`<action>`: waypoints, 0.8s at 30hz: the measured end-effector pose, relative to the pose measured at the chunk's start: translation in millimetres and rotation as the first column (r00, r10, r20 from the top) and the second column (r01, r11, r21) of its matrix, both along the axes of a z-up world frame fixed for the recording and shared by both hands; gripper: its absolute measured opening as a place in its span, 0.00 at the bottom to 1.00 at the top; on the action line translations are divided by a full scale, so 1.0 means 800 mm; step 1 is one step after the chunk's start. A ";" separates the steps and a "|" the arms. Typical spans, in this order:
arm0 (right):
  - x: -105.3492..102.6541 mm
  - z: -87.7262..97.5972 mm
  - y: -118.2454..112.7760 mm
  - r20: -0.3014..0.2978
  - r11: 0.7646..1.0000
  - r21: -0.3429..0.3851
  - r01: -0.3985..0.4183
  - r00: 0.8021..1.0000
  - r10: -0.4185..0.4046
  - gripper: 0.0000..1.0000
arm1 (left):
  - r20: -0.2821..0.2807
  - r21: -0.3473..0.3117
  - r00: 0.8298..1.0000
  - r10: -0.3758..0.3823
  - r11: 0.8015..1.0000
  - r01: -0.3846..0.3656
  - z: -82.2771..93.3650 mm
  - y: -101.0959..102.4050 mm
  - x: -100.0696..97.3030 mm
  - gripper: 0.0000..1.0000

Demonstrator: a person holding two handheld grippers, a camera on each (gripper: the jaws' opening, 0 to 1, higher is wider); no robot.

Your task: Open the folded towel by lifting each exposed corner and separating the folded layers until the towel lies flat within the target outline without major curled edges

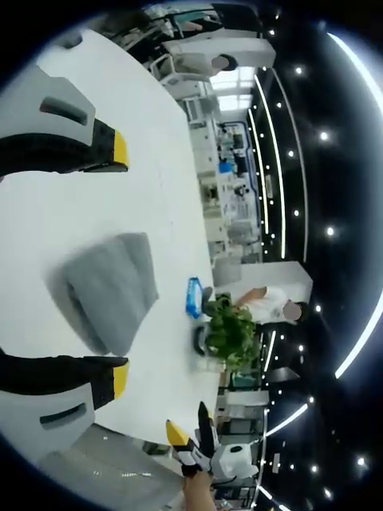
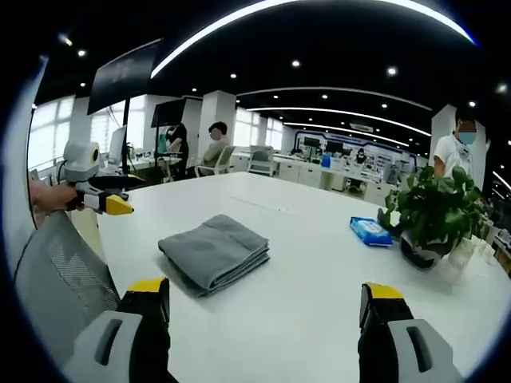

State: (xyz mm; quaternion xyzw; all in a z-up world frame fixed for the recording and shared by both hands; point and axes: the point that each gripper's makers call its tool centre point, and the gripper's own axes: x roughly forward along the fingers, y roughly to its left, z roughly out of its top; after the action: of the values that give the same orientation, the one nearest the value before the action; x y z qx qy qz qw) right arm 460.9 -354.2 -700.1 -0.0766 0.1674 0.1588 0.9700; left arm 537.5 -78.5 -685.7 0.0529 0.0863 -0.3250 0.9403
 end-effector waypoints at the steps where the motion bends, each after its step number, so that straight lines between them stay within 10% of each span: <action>1: 0.000 0.000 0.000 -0.001 1.000 0.000 0.001 1.000 -0.001 1.00 | 0.000 0.001 1.000 -0.001 1.000 0.001 0.000 0.000 0.000 0.96; 24: -0.001 -0.005 0.001 -0.016 1.000 -0.007 -0.008 1.000 0.007 1.00 | -0.007 0.005 1.000 -0.025 1.000 0.025 -0.004 -0.006 -0.003 0.93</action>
State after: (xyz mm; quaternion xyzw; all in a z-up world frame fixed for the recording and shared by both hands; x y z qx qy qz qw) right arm 460.0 -353.2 -704.0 -0.0797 0.1753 0.1624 0.9678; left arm 535.1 -82.9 -688.8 0.0552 0.0896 -0.3367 0.9357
